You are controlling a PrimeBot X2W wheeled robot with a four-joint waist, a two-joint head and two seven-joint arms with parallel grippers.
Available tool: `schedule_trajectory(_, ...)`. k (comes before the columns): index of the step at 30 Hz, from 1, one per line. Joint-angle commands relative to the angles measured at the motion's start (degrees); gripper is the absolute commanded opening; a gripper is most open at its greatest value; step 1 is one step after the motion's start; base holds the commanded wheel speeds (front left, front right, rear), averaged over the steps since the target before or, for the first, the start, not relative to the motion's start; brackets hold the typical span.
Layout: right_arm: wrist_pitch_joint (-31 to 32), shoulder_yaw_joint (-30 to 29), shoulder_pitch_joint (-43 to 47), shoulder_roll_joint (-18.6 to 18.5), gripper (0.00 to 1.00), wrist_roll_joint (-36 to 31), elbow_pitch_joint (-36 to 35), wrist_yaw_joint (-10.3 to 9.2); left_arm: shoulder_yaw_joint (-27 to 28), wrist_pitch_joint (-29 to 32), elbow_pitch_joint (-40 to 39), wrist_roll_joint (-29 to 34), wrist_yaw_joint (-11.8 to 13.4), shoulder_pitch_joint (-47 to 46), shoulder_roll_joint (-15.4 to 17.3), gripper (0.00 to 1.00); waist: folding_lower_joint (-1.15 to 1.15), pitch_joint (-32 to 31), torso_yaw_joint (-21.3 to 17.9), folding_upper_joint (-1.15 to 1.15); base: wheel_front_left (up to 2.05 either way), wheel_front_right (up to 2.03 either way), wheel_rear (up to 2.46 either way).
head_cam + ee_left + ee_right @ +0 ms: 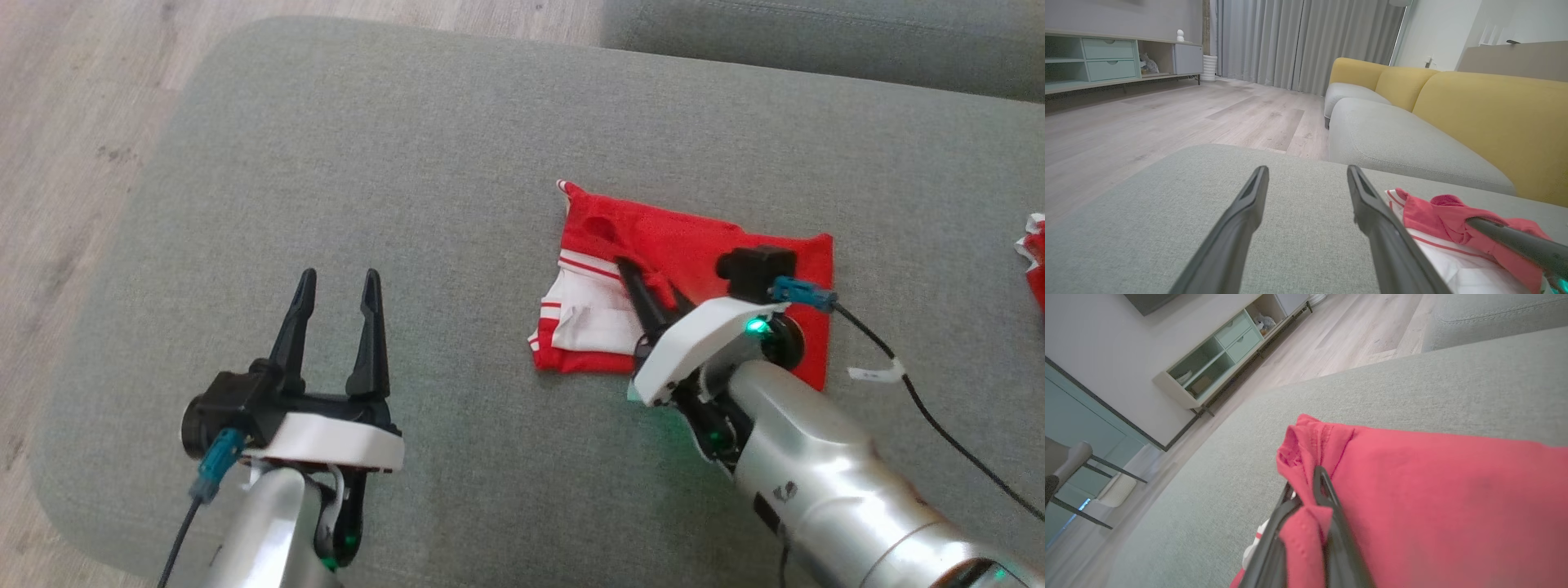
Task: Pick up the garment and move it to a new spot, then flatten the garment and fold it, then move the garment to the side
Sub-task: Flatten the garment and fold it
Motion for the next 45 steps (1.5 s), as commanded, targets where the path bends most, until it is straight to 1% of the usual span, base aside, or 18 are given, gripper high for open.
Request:
schedule_trajectory(1,-0.9,1.7,-2.2,0.8,0.57,0.3,-1.8,-0.04,1.4,-0.5,-1.6,-0.7,0.3,-2.6,0.3,1.00,-0.01,0.0,0.1,0.00,0.00,0.00,0.00)
schedule_trajectory(2,-0.8,3.0,-2.1,0.8,1.00,1.6,-3.2,-0.04,1.2,-0.5,-1.4,-0.8,0.3,-2.7,0.3,1.00,-0.01,0.0,0.2,0.00,0.00,0.00,0.00)
schedule_trajectory(4,-0.9,5.8,-2.2,0.8,1.00,3.9,-6.6,-0.04,0.9,-0.5,-1.0,-1.0,0.5,-3.0,0.3,1.00,-0.01,-0.2,0.1,0.00,0.00,0.00,0.00)
schedule_trajectory(6,-1.3,7.4,-3.0,0.8,1.00,5.1,-8.4,-0.04,0.8,-0.5,-0.8,-1.0,0.7,-3.3,0.3,1.00,-0.01,-0.5,-0.2,0.00,0.00,0.00,0.00)
schedule_trajectory(9,-1.9,7.3,-4.3,0.8,1.00,7.0,-9.4,-0.04,1.1,-0.5,-1.0,-1.1,1.1,-3.3,0.3,1.00,-0.01,-1.0,-1.0,0.00,0.00,0.00,0.00)
schedule_trajectory(12,-2.2,5.2,-5.9,0.8,1.00,6.6,-8.9,-0.04,1.6,-0.5,-1.4,-0.9,1.2,-3.0,0.3,1.00,-0.01,-1.6,-2.0,0.00,0.00,0.00,0.00)
schedule_trajectory(13,-2.3,3.4,-6.6,0.8,1.00,5.3,-8.6,-0.04,2.0,-0.5,-1.8,-0.9,1.3,-2.9,0.3,1.00,-0.01,-1.8,-2.4,0.00,0.00,0.00,0.00)
schedule_trajectory(15,-2.3,-1.6,-7.4,0.8,1.00,0.3,-7.8,-0.04,2.8,-0.5,-2.6,-0.8,1.4,-2.5,0.3,1.00,-0.01,-2.2,-3.5,0.00,0.00,0.00,0.00)
schedule_trajectory(17,-2.3,-7.8,-6.9,0.8,1.00,-5.8,-7.6,-0.04,3.4,-0.5,-3.2,-0.7,1.5,-2.0,0.3,1.00,-0.01,-2.6,-4.4,0.00,0.00,0.00,0.00)
schedule_trajectory(19,-2.3,-15.0,-5.2,0.7,1.00,-13.3,-8.5,-0.04,4.0,-0.5,-3.8,-0.6,1.6,-1.5,0.3,1.00,-0.01,-3.0,-5.4,0.00,0.00,0.00,0.00)
schedule_trajectory(22,-2.3,-24.9,-0.3,-0.2,1.00,-24.0,-13.0,-0.04,4.4,-0.5,-4.4,-0.6,1.5,-0.8,0.3,1.00,-0.01,-3.6,-6.6,0.00,0.00,0.00,0.00)
schedule_trajectory(24,-2.3,-30.3,4.1,-0.3,1.00,-30.2,-16.6,-0.04,4.5,-0.5,-4.7,-0.5,1.6,-0.4,0.3,1.00,-0.01,-4.0,-7.4,0.00,0.00,0.00,0.00)
schedule_trajectory(28,-2.3,-38.1,12.7,0.1,1.00,-38.8,-23.2,-0.04,4.9,-0.5,-5.0,-0.3,1.6,0.3,0.3,1.00,-0.01,-4.4,-8.7,0.00,0.00,0.00,0.00)
schedule_trajectory(29,-2.3,-40.8,16.4,0.5,1.00,-40.6,-25.7,-0.04,5.2,-0.5,-5.1,-0.1,1.6,0.7,0.3,1.00,-0.01,-4.6,-9.4,0.00,0.00,0.00,0.00)
schedule_trajectory(31,-2.3,-42.5,19.5,0.7,1.00,-42.0,-28.0,-0.04,5.5,-0.5,-5.1,0.1,1.4,1.3,0.3,1.00,-0.01,-4.7,-10.0,0.00,0.00,0.00,0.00)
schedule_trajectory(37,-2.3,-43.0,25.7,0.8,1.00,-39.2,-33.5,-0.04,6.2,-0.5,-4.7,0.6,1.0,3.1,0.3,1.00,-0.01,-4.8,-11.0,0.00,0.00,0.00,0.00)
schedule_trajectory(45,-2.3,-42.7,28.4,0.8,1.00,-37.8,-35.4,-0.04,6.7,-0.5,-4.3,1.1,0.6,4.3,0.3,1.00,-0.01,-5.0,-11.2,0.00,0.00,0.00,0.00)
